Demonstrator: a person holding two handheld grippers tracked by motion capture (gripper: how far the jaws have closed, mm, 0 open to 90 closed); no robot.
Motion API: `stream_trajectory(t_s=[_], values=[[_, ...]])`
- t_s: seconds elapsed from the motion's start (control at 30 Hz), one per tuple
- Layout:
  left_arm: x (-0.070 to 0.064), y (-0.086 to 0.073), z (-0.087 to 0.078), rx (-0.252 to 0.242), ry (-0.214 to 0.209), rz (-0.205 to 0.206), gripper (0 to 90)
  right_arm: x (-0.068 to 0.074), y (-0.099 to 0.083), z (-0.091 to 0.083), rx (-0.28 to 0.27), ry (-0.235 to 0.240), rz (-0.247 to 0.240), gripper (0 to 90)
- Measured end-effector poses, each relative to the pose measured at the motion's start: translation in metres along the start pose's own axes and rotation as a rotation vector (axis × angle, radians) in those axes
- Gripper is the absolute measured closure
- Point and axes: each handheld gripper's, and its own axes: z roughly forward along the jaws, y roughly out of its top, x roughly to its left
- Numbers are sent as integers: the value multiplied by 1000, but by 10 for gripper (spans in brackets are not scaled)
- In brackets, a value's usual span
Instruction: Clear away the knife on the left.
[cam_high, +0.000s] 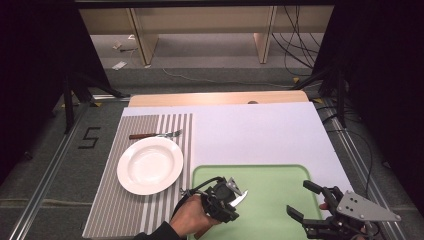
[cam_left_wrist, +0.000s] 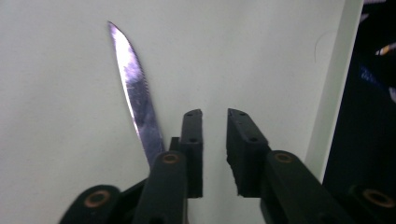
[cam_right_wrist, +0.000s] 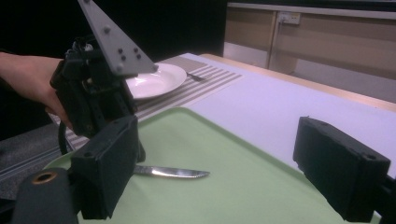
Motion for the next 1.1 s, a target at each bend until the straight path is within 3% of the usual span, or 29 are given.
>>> stream_trajectory(t_s=[0.1, 0.2, 0.47, 0.9, 1.1], values=[[-4, 1, 8, 52, -4, 29, 848, 0, 0, 0, -2, 2, 1, 156], [-4, 1, 11, 64, 4, 36, 889, 0, 0, 0, 0, 2, -1, 156], [2, -3, 16, 99, 2, 18, 896, 0, 0, 0, -3, 3, 0, 156], [12, -8, 20, 134, 76, -9, 896, 1, 1, 0, -3, 5, -4, 156], [16, -10, 18, 130, 89, -25, 896, 1, 1, 0, -2, 5, -5, 157]])
